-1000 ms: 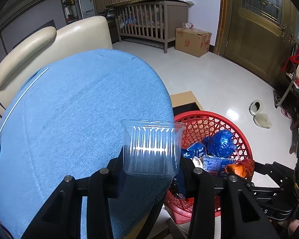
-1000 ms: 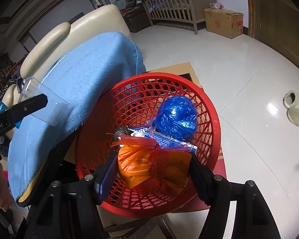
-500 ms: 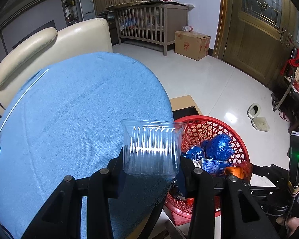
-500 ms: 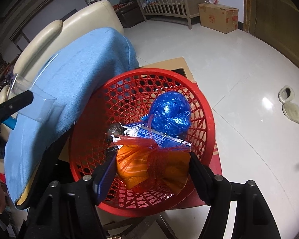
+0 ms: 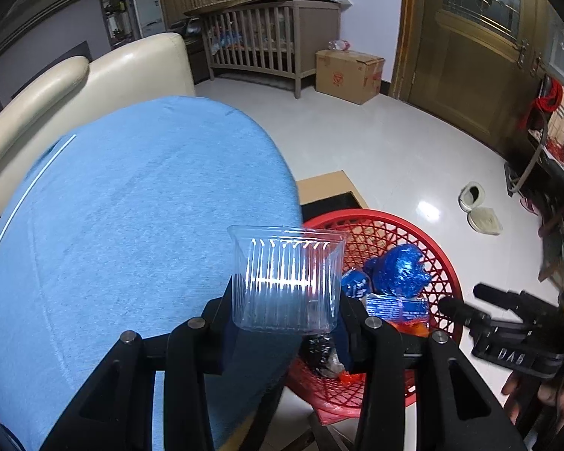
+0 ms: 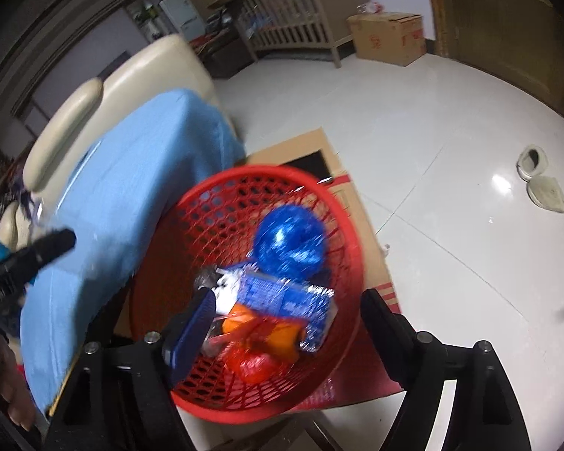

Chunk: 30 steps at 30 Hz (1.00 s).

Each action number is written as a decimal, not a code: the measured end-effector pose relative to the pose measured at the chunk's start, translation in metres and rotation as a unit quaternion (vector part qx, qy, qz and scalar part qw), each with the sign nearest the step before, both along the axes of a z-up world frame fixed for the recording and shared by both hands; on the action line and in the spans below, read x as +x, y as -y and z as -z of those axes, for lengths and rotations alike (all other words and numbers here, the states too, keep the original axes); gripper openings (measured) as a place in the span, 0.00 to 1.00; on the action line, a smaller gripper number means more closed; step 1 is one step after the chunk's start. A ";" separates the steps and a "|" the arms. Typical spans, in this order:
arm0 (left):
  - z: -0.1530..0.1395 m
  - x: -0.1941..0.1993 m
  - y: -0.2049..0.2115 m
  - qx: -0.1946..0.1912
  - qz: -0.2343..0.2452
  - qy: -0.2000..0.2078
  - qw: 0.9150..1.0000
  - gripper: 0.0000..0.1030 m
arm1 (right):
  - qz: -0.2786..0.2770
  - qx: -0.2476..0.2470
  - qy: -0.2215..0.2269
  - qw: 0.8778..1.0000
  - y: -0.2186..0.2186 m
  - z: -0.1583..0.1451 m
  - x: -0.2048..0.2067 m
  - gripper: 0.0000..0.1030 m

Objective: Collect trash
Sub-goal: 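Open the right tool to drop the orange bag into the red basket, then lower the clear box into the red basket and open the left tool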

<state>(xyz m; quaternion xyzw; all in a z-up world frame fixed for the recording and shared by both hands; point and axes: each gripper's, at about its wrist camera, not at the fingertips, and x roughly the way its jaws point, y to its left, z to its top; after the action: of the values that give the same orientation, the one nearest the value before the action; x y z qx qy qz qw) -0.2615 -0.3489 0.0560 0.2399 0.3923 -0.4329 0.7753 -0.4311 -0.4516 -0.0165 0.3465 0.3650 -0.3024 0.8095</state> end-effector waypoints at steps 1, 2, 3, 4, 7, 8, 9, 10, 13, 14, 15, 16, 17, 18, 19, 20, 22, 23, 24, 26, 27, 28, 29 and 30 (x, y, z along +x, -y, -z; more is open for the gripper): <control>0.002 -0.003 0.003 0.002 0.005 -0.002 1.000 0.43 | 0.006 -0.002 0.003 1.000 0.004 -0.002 -0.003 0.79; 0.002 -0.004 0.005 0.004 0.008 -0.003 1.000 0.43 | 0.012 -0.003 0.006 1.000 0.007 -0.003 -0.006 0.79; 0.003 -0.007 0.008 0.006 0.012 -0.005 1.000 0.43 | 0.017 -0.004 0.008 1.000 0.009 -0.004 -0.009 0.79; 0.005 -0.009 0.011 0.009 0.017 -0.008 1.000 0.43 | 0.024 -0.004 0.012 1.000 0.012 -0.005 -0.012 0.79; 0.009 -0.012 0.018 0.014 0.023 -0.013 1.000 0.43 | 0.038 -0.001 0.021 0.999 0.021 -0.007 -0.021 0.79; 0.009 -0.014 0.022 0.016 0.027 -0.008 0.999 0.43 | 0.041 -0.001 0.022 0.999 0.022 -0.007 -0.023 0.79; 0.009 -0.015 0.024 0.017 0.030 -0.011 0.999 0.43 | 0.045 0.000 0.024 0.999 0.025 -0.007 -0.026 0.79; 0.010 -0.016 0.028 0.019 0.034 -0.015 0.999 0.43 | 0.048 0.000 0.026 0.999 0.026 -0.007 -0.028 0.79; 0.011 -0.022 0.034 0.022 0.046 -0.013 0.999 0.43 | 0.053 0.004 0.028 0.998 0.029 -0.005 -0.032 0.79; 0.011 -0.025 0.036 0.023 0.050 -0.014 0.998 0.43 | 0.055 0.005 0.029 0.998 0.030 -0.005 -0.034 0.79; 0.012 -0.027 0.038 0.024 0.055 -0.013 0.998 0.43 | 0.056 0.005 0.029 0.998 0.031 -0.004 -0.034 0.79; 0.012 -0.030 0.041 0.025 0.059 -0.011 0.998 0.43 | 0.058 0.006 0.031 0.998 0.032 -0.004 -0.035 0.79; 0.012 -0.032 0.043 0.025 0.062 -0.011 0.998 0.43 | 0.060 0.006 0.032 0.998 0.033 -0.004 -0.036 0.79; 0.013 -0.035 0.045 0.026 0.066 -0.012 0.997 0.43 | 0.061 0.006 0.033 0.998 0.035 -0.004 -0.038 0.79; 0.013 -0.036 0.047 0.027 0.068 -0.012 0.997 0.43 | 0.064 0.005 0.034 0.997 0.036 -0.005 -0.040 0.79; 0.013 -0.037 0.050 0.028 0.071 -0.012 0.997 0.43 | 0.066 0.004 0.036 0.997 0.038 -0.006 -0.041 0.79; 0.016 -0.040 0.055 0.032 0.075 -0.012 0.997 0.43 | 0.070 0.004 0.038 0.997 0.040 -0.007 -0.045 0.79; 0.018 -0.040 0.057 0.035 0.075 -0.014 0.996 0.44 | 0.071 0.005 0.039 0.997 0.041 -0.007 -0.045 0.79; 0.020 -0.039 0.059 0.039 0.075 -0.019 0.996 0.45 | 0.073 0.006 0.040 0.997 0.043 -0.007 -0.047 0.79; 0.025 -0.039 0.063 0.043 0.076 -0.028 0.996 0.46 | 0.075 0.006 0.042 0.996 0.045 -0.008 -0.049 0.79; 0.028 -0.039 0.065 0.046 0.075 -0.027 0.996 0.47 | 0.076 0.006 0.042 0.996 0.045 -0.008 -0.049 0.79; 0.030 -0.039 0.066 0.049 0.075 -0.027 0.996 0.47 | 0.076 0.006 0.043 0.996 0.046 -0.009 -0.050 0.79; 0.032 -0.039 0.068 0.051 0.077 -0.030 0.995 0.47 | 0.077 0.006 0.043 0.996 0.046 -0.009 -0.050 0.79; 0.033 -0.040 0.069 0.052 0.080 -0.032 0.995 0.47 | 0.077 0.006 0.043 0.996 0.046 -0.009 -0.051 0.79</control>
<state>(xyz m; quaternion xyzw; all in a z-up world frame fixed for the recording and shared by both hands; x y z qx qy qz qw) -0.3013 -0.4181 0.0226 0.2965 0.4182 -0.4799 0.7120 -0.4818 -0.4976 -0.0071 0.3910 0.3035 -0.3469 0.7967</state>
